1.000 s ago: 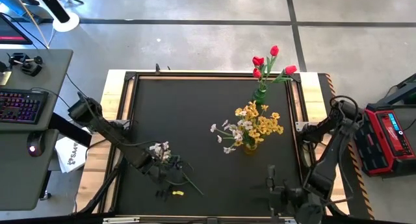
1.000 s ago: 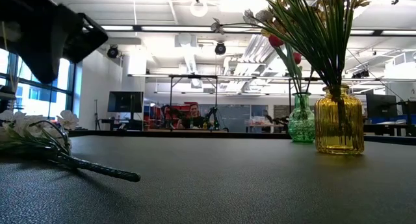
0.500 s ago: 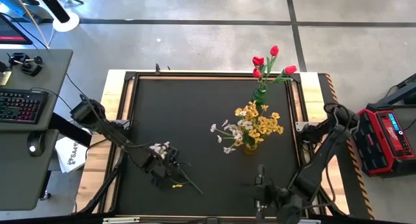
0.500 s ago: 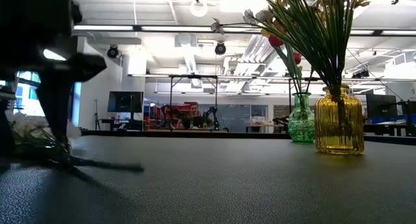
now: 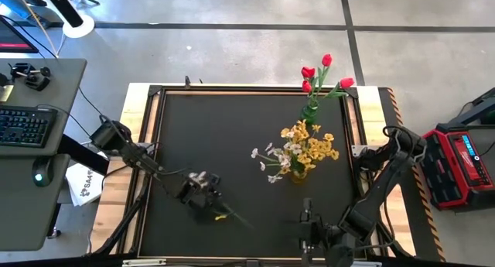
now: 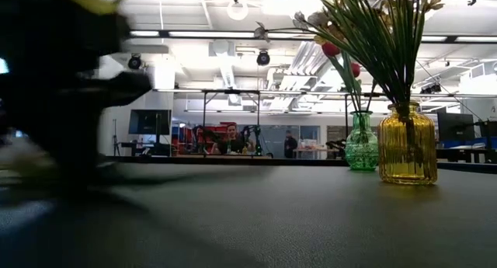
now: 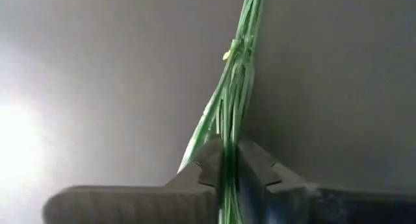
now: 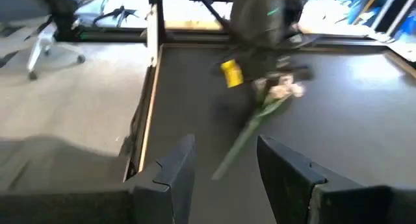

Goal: Sort flowers into vase by color
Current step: Put the white flowers into the yellow vase

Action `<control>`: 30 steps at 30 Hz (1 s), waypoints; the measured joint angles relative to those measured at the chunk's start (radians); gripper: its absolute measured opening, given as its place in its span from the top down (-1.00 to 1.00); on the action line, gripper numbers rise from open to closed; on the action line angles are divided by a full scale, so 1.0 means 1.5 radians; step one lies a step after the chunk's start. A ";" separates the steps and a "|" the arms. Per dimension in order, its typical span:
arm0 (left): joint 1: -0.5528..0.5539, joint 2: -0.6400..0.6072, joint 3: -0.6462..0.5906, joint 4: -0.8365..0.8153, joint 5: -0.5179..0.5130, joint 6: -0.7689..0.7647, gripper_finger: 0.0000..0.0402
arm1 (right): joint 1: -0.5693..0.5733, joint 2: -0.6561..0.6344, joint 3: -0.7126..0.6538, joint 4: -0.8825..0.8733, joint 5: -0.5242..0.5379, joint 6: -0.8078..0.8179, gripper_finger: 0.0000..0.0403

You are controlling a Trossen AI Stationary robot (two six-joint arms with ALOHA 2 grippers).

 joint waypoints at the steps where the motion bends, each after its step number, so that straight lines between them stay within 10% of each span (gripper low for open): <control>1: 0.009 0.000 0.008 0.014 -0.002 -0.001 0.95 | -0.001 0.001 0.000 -0.001 -0.016 -0.001 0.26; 23: 0.067 0.150 0.210 -0.035 0.074 -0.074 0.99 | -0.105 0.141 0.000 0.045 -0.209 0.075 -0.01; 30: 0.066 0.179 0.242 -0.050 0.043 -0.046 0.72 | -0.144 0.214 0.000 0.103 -0.294 0.077 -0.07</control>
